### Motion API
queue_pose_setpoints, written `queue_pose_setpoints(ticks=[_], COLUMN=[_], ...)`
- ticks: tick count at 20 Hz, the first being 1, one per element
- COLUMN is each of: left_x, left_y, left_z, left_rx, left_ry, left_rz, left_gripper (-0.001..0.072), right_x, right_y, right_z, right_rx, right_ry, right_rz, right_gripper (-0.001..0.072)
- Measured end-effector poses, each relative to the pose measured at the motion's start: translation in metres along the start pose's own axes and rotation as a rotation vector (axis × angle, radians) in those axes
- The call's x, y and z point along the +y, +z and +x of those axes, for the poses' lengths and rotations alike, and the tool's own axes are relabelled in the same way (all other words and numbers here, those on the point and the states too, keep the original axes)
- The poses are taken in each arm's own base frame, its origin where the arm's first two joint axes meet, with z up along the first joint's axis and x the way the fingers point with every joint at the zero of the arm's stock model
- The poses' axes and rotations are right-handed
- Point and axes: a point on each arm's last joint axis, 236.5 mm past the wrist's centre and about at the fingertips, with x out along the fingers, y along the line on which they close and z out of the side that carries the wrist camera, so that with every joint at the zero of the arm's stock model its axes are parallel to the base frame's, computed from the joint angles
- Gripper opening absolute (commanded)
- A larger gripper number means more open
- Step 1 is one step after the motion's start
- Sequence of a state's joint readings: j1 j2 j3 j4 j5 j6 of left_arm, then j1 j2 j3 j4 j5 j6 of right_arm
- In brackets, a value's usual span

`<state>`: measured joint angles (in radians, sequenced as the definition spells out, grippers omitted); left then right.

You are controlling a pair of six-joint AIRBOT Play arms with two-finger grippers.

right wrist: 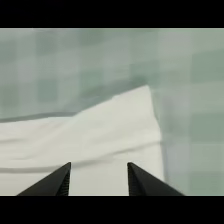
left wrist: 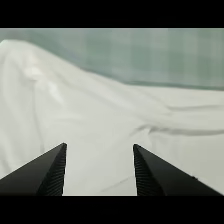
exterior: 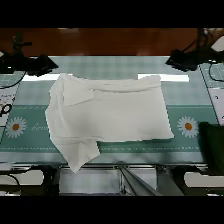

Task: Fold the shirts.

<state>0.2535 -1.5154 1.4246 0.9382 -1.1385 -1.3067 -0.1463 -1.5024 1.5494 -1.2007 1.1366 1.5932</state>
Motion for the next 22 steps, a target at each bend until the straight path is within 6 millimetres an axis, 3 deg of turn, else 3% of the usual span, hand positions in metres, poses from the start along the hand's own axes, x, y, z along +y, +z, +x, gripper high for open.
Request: queue_pose_setpoints(ticks=[2, 4, 6, 8, 11, 13, 19, 22], left_x=[0.030, 0.058, 0.084, 0.099, 0.096, 0.096, 0.099, 0.102], left_y=[-0.014, -0.046, -0.094, -0.147, -0.203, -0.225, -0.279, -0.295], left_z=[-0.026, -0.046, -0.051, -0.047, -0.040, -0.038, -0.038, -0.041], left_rx=[0.017, 0.047, 0.096, 0.160, 0.218, 0.234, 0.383, 0.440], left_ry=[0.061, 0.109, 0.130, 0.090, -0.028, -0.061, -0.009, 0.025], left_rz=[-0.055, -0.130, -0.233, -0.362, -0.513, -0.579, -0.632, -0.644], left_gripper=[0.0509, 0.0509, 0.0509, 0.0509, 0.0509, 0.0509, 0.0509, 0.0509], right_x=[-0.042, -0.079, -0.108, -0.126, -0.127, -0.119, -0.095, -0.090], right_y=[-0.015, -0.042, -0.087, -0.141, -0.205, -0.226, -0.237, -0.236], right_z=[-0.029, -0.049, -0.053, -0.044, -0.029, -0.024, -0.021, -0.021], right_rx=[0.043, 0.070, 0.116, 0.170, 0.222, 0.222, 0.192, 0.181], right_ry=[-0.075, -0.132, -0.157, -0.146, -0.065, -0.011, 0.105, 0.127], right_rz=[0.044, 0.113, 0.188, 0.260, 0.329, 0.354, 0.363, 0.363], right_gripper=[0.0404, 0.0404, 0.0404, 0.0404, 0.0404, 0.0404, 0.0404, 0.0404])
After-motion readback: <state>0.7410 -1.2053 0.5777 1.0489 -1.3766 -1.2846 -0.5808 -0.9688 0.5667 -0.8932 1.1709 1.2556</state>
